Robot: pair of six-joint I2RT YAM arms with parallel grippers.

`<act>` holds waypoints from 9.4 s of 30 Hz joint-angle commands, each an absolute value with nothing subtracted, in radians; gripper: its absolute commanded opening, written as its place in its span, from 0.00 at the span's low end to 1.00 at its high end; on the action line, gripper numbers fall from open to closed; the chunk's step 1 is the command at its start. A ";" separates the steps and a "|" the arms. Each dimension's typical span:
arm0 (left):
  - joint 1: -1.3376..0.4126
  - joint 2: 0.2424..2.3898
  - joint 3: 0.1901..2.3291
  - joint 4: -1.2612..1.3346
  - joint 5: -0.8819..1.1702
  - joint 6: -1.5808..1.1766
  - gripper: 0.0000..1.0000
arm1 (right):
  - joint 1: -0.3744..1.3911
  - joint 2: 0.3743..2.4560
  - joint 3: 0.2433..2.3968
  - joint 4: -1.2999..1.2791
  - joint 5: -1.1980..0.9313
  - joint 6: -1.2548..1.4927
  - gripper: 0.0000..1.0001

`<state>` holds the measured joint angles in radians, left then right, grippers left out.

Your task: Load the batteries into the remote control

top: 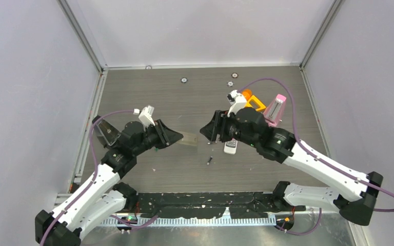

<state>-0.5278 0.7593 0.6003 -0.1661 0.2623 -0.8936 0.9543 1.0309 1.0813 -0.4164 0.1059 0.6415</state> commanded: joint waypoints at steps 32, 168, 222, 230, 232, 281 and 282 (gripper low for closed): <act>-0.522 1.044 0.266 0.215 0.235 -0.992 0.00 | 0.903 1.569 0.855 -0.072 -0.088 0.935 0.44; -0.521 1.125 0.243 0.166 0.170 -0.978 0.00 | 0.851 1.817 0.485 1.462 -0.432 1.343 0.43; -0.526 0.746 0.766 -0.268 0.935 -0.351 0.00 | 0.902 1.098 0.841 -0.100 -0.630 0.100 0.91; -0.528 0.736 0.781 -0.258 1.059 -0.344 0.00 | 0.955 1.134 0.858 -0.058 -0.691 0.133 0.85; -0.528 0.741 0.787 -0.270 1.079 -0.336 0.00 | 0.962 1.144 0.863 -0.037 -0.711 0.159 0.76; -0.527 0.610 0.465 0.406 0.475 -0.993 0.40 | 0.966 1.326 0.619 0.963 -0.556 0.946 0.12; -0.527 0.609 0.467 0.393 0.470 -0.989 0.37 | 0.966 1.330 0.621 0.962 -0.569 0.946 0.12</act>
<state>-0.5240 0.6193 0.4484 0.3866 0.4995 -1.0126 0.9649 1.3251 0.6052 0.8776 -0.5484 0.9394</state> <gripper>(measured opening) 0.434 0.329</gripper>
